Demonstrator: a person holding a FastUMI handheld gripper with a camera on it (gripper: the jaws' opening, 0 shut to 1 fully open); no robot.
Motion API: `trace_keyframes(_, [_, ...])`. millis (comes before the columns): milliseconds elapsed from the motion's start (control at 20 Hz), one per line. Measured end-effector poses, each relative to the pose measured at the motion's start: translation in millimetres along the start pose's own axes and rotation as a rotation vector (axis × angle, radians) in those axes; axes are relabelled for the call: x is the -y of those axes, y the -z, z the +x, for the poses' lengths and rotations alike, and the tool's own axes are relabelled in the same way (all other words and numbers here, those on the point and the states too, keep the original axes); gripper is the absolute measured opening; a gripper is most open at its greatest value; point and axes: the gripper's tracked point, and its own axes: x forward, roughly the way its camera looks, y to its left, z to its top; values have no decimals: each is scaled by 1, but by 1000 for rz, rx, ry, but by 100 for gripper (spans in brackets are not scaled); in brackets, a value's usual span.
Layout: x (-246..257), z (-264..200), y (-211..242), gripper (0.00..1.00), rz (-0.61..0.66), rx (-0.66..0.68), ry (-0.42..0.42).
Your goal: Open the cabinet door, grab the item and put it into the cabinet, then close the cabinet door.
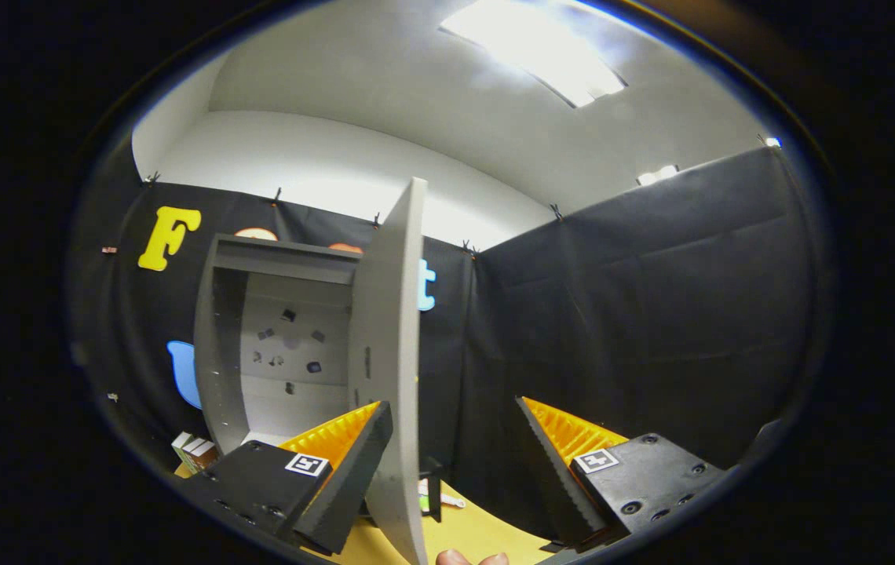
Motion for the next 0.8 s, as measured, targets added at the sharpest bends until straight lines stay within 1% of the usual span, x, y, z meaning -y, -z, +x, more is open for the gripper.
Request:
trace_keyframes(50, [17,8,10,97,-23,-17,40])
trace_keyframes(150, [36,22,34,97,-59,-62,95])
trace_keyframes(250, [50,38,67,97,-82,-119,118])
trace_keyframes(350, [52,55,103,98,-94,-193,115])
trace_keyframes(400, [48,59,119,98,-80,-235,101])
trace_keyframes(550, [29,65,148,98,10,-315,38])
trace_keyframes(650, [15,71,158,98,45,-332,8])
trace_keyframes(700, [15,74,155,95,41,-320,9])
trace_keyframes(800, [14,72,157,94,38,-324,0])
